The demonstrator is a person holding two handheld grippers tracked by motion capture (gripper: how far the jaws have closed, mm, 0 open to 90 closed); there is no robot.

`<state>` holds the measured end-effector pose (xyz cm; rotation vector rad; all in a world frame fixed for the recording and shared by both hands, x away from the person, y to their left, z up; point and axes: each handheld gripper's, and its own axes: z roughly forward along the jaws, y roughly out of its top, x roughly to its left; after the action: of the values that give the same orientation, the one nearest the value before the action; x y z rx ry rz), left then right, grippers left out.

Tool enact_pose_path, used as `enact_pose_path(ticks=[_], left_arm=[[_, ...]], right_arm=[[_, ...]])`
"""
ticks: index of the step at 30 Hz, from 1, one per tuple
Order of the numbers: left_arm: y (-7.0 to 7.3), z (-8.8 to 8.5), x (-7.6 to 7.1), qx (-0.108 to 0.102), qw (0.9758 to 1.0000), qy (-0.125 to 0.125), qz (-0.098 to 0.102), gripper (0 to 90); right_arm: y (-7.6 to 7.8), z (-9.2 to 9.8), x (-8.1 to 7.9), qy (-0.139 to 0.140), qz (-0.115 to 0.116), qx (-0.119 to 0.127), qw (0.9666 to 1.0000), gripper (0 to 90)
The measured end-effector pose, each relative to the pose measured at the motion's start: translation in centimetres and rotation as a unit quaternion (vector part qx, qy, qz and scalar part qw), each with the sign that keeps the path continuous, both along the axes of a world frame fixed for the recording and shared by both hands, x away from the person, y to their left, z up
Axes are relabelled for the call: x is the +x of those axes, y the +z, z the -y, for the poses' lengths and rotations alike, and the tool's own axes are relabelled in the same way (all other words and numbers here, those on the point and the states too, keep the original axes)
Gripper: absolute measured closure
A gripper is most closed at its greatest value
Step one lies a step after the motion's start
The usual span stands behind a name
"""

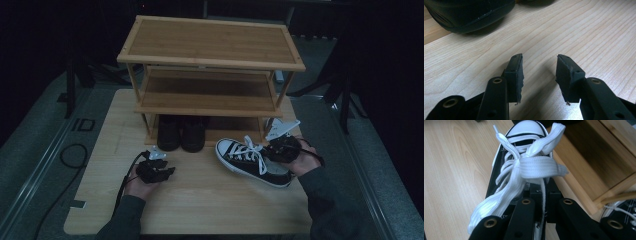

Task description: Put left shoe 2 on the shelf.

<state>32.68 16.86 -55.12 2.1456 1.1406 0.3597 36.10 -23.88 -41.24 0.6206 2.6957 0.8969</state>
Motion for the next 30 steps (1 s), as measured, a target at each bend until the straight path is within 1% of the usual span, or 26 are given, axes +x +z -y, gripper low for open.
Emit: enact_pose_path(ticks=[4, 8, 17, 20, 23, 30], left_arm=[[0.0, 0.0, 0.0, 0.001, 1.0000, 0.000, 0.001, 57.2], [0.0, 0.0, 0.0, 0.001, 1.0000, -0.001, 0.001, 57.2], [0.0, 0.0, 0.0, 0.002, 1.0000, -0.001, 0.001, 57.2], [0.0, 0.0, 0.0, 0.002, 1.0000, 0.000, 0.001, 57.2], [0.0, 0.0, 0.0, 0.002, 1.0000, 0.000, 0.002, 57.2], [0.0, 0.0, 0.0, 0.002, 1.0000, 0.000, 0.002, 57.1]], right_arm=[[0.4, -0.2, 0.5, 0.008, 0.001, 0.003, 1.0000, 87.8], [1.0, -0.1, 0.9, 0.014, 0.001, 0.013, 0.9998, 87.8], [2.6, -0.1, 0.9, 0.021, 0.012, 0.030, 0.9993, 87.8], [3.1, -0.2, 0.9, 0.028, 0.010, 0.036, 0.9989, 87.8], [3.7, -0.3, 0.9, 0.032, 0.009, 0.041, 0.9986, 87.8], [5.0, -0.8, 1.0, 0.042, 0.018, 0.053, 0.9976, 87.8]])
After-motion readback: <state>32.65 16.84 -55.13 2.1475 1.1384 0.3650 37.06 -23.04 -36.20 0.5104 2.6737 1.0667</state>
